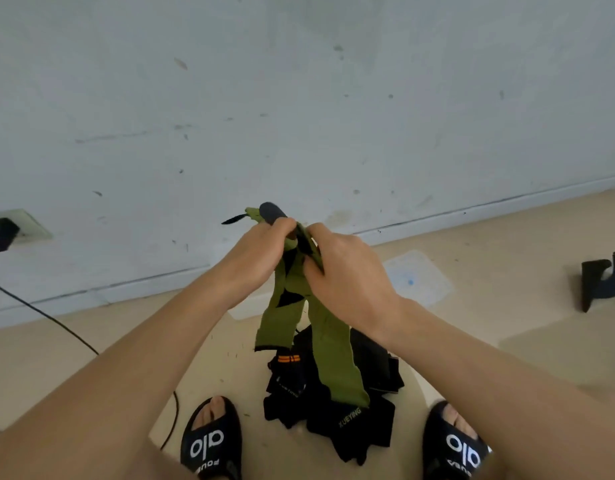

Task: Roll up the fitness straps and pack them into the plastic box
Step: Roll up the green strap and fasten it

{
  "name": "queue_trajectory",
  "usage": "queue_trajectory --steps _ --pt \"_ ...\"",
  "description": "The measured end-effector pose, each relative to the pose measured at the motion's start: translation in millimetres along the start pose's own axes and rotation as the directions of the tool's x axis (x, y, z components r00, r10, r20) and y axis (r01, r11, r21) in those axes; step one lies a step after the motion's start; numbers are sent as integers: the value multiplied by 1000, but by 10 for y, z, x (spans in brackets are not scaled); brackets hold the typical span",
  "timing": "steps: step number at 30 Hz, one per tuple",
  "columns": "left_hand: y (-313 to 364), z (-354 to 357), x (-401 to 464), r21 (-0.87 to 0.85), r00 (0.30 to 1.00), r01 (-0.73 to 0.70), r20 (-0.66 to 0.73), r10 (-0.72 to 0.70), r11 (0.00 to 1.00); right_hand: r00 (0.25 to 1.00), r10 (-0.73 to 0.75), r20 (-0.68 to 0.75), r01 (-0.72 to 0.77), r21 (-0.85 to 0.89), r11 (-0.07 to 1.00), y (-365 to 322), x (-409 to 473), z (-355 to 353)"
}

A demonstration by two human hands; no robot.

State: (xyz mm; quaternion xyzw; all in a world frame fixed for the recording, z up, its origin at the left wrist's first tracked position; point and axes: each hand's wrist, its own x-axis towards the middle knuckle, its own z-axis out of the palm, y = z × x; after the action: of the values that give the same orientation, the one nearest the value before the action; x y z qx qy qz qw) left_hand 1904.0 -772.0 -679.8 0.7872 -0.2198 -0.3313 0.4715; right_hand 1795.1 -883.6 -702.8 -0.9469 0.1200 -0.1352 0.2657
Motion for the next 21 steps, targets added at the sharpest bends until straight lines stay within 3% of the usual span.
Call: queue_trajectory --steps 5,10,14,21 --pt "-25 -35 86 -69 998 -31 -65 27 997 991 98 96 -121 284 951 -3 50 -56" --pt "37 -37 52 -224 989 -57 -144 25 973 951 202 236 -307 615 726 -32 117 -189" --pt "40 -101 23 -326 993 -70 -112 35 943 936 264 235 -352 684 639 47 154 -220" --pt "49 -90 -95 -310 993 -102 -86 79 945 937 184 296 -346 730 589 16 119 -241"
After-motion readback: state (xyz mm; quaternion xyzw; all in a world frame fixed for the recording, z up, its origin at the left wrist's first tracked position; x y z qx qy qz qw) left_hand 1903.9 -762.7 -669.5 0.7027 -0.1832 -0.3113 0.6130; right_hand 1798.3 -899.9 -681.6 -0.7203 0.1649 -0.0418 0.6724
